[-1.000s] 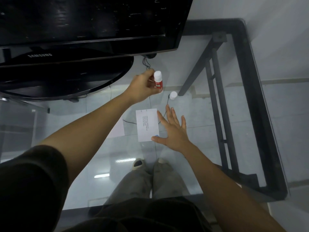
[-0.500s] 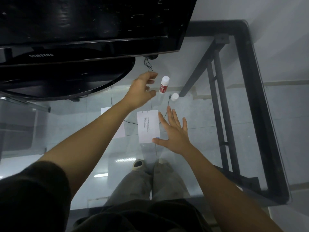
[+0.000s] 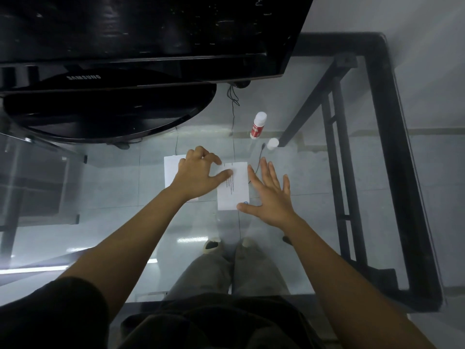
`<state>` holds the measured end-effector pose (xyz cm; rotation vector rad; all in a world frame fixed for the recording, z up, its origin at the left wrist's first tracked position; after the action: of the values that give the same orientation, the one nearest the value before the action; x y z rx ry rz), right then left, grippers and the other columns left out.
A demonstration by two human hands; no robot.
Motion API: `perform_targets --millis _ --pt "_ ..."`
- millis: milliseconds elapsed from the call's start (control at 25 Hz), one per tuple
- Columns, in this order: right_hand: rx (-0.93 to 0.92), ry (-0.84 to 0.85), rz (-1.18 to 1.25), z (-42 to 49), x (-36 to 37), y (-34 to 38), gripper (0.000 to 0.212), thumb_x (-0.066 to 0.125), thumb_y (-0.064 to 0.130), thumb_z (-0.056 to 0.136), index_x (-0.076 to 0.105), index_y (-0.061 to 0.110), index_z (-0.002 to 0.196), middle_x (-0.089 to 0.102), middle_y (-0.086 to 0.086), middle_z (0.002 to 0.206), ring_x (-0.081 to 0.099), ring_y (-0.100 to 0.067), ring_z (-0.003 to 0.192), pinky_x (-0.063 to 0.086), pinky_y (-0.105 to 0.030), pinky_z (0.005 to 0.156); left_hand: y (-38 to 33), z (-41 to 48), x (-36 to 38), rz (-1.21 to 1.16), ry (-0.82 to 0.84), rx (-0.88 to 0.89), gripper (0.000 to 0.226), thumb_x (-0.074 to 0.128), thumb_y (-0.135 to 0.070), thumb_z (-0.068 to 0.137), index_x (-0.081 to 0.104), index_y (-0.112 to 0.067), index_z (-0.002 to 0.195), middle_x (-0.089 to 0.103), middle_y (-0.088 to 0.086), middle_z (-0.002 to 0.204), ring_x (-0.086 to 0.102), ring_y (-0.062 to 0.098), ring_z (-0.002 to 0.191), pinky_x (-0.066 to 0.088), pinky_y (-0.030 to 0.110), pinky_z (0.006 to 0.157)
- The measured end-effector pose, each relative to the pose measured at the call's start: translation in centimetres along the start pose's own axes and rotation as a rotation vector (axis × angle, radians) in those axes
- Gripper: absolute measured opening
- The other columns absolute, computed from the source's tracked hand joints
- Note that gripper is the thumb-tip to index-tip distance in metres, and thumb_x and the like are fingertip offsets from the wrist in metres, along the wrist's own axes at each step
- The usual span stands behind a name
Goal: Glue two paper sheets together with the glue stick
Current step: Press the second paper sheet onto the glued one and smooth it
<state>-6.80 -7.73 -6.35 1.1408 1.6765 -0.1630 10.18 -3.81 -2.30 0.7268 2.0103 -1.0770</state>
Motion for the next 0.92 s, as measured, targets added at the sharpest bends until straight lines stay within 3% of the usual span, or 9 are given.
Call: perform_targets --millis 200,280,400,560,640,680,760,840,920 --pt "0.004 -0.008 0.019 -0.1 -0.2 0.1 0.097 0.052 0.067 0.076 -0.009 0.035 0.143 -0.026 0.002 0.153 -0.027 -0.017 0.138 -0.025 -0.042 0.102 -0.8 -0.7 1.1 -0.254 0.129 -0.055 0.038 0.053 -0.054 0.085 0.063 -0.018 0.097 0.053 0.006 0.11 0.049 0.023 0.108 0.044 0.035 0.088" --pt "0.005 -0.014 0.039 -0.1 -0.3 0.1 0.096 0.054 0.066 0.075 -0.007 0.036 0.144 -0.027 0.002 0.153 -0.027 -0.016 0.138 -0.024 -0.042 0.103 -0.9 -1.2 1.2 -0.504 0.168 -0.138 0.031 0.054 -0.05 0.086 0.058 -0.02 0.089 0.062 0.002 0.099 0.058 0.02 0.095 0.048 0.031 0.078" --pt "0.006 -0.023 0.044 -0.2 -0.3 0.1 0.096 0.053 0.065 0.076 -0.01 0.036 0.143 -0.026 0.002 0.153 -0.027 -0.016 0.138 -0.025 -0.042 0.103 -0.9 -1.7 1.4 -0.891 0.171 -0.266 0.013 0.054 -0.029 0.091 0.047 -0.02 0.085 0.065 0.009 0.095 0.063 0.027 0.096 0.054 0.035 0.081" --pt "0.024 -0.044 0.106 -0.3 -1.0 0.3 0.09 0.059 0.058 0.077 0.003 0.035 0.145 -0.015 0.001 0.156 -0.019 -0.019 0.141 -0.021 -0.043 0.105 -0.7 -1.7 0.0 -0.961 0.083 -0.267 0.016 0.057 -0.006 0.089 0.045 -0.016 0.095 0.057 0.007 0.079 0.066 0.029 0.093 0.056 0.028 0.069" --pt "0.03 -0.078 0.275 -0.7 -1.9 0.7 0.07 0.063 0.048 0.079 0.029 0.033 0.139 0.009 0.0 0.157 0.003 -0.023 0.144 -0.007 -0.047 0.112 -0.6 -1.6 -0.6 -0.994 0.051 -0.253 0.018 0.057 -0.006 0.088 0.045 -0.014 0.099 0.057 0.005 0.078 0.067 0.027 0.092 0.055 0.023 0.064" --pt "0.042 -0.096 0.422 -1.1 -2.2 0.9 0.056 0.064 0.042 0.08 0.041 0.033 0.131 0.027 0.001 0.152 0.022 -0.022 0.139 0.012 -0.047 0.113 -0.5 -1.6 -0.9 -1.0 0.029 -0.248 0.018 0.058 -0.006 0.089 0.046 -0.015 0.1 0.058 0.006 0.08 0.067 0.026 0.092 0.055 0.021 0.062" --pt "0.105 -0.113 0.742 -2.2 -2.5 1.0 0.033 0.065 0.034 0.083 0.052 0.033 0.113 0.054 0.002 0.132 0.051 -0.012 0.115 0.048 -0.024 0.09 -0.4 -1.4 -1.6 -1.011 -0.012 -0.23 0.019 0.059 -0.008 0.089 0.048 -0.017 0.101 0.059 0.006 0.083 0.066 0.024 0.092 0.056 0.021 0.063" --pt "0.183 -0.156 0.932 -3.3 -2.6 1.0 0.022 0.064 0.027 0.084 0.059 0.026 0.105 0.064 -0.001 0.119 0.061 -0.009 0.099 0.05 -0.012 0.071 -0.3 -1.3 -1.9 -1.034 -0.026 -0.212 0.021 0.059 -0.013 0.089 0.05 -0.019 0.107 0.062 0.002 0.088 0.065 0.02 0.093 0.055 0.022 0.069" --pt "0.23 -0.248 1.009 -4.2 -3.2 0.6 0.022 0.064 0.024 0.084 0.064 0.02 0.106 0.067 -0.001 0.112 0.064 -0.01 0.095 0.051 -0.014 0.072 0.2 -1.6 -2.3 -0.912 -0.074 -0.144 0.022 0.057 -0.019 0.091 0.055 -0.021 0.113 0.064 -0.004 0.103 0.063 0.013 0.095 0.052 0.021 0.079"
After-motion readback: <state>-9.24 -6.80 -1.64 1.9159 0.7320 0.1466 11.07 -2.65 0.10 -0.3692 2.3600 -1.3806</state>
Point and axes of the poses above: each hand's wrist, its own z-axis towards the middle knuckle, its own x-axis out of the palm, y = z × x, the point moved 8 cm from there along z, towards the middle knuckle
